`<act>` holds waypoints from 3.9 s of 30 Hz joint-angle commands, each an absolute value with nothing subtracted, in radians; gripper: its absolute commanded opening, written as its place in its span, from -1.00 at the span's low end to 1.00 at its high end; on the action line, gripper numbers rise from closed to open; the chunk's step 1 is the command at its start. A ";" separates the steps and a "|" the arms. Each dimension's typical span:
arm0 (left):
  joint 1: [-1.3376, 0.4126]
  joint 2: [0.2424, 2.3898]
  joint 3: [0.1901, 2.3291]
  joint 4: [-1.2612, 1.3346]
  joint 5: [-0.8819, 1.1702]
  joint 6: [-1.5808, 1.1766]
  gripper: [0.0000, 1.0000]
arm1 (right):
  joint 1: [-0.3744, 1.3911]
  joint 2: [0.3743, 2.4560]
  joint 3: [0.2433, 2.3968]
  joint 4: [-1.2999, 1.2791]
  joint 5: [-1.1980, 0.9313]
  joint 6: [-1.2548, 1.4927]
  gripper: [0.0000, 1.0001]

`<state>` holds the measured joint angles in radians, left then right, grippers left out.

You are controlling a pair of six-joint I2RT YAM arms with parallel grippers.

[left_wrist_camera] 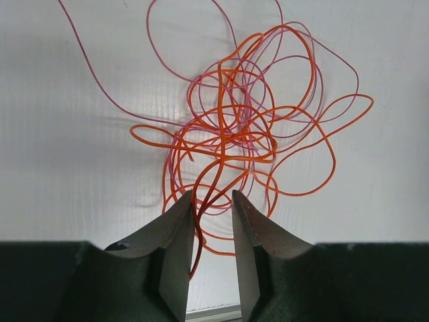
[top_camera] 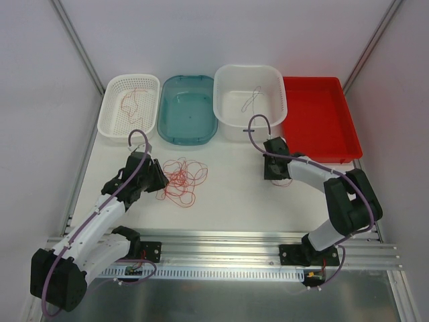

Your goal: Untangle the cables

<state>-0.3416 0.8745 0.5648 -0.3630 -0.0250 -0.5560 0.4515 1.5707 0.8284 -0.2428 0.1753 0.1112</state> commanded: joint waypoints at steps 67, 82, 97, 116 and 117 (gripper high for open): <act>-0.350 0.928 0.684 -0.413 0.034 -0.492 -0.21 | 0.560 1.353 1.160 -0.213 -0.195 -0.012 0.68; -0.374 0.980 0.603 -0.350 0.044 -0.565 -0.27 | 0.833 1.719 1.244 0.098 -0.212 0.326 0.14; -0.390 0.986 0.591 -0.339 0.043 -0.568 -0.27 | 0.856 1.936 1.338 0.140 -0.291 0.327 -0.33; -0.399 1.028 0.577 -0.322 0.017 -0.591 -0.30 | 0.856 1.928 1.298 0.155 -0.328 0.311 -0.99; -0.399 1.029 0.574 -0.321 0.014 -0.592 -0.31 | 0.857 1.918 1.296 0.155 -0.331 0.308 -0.99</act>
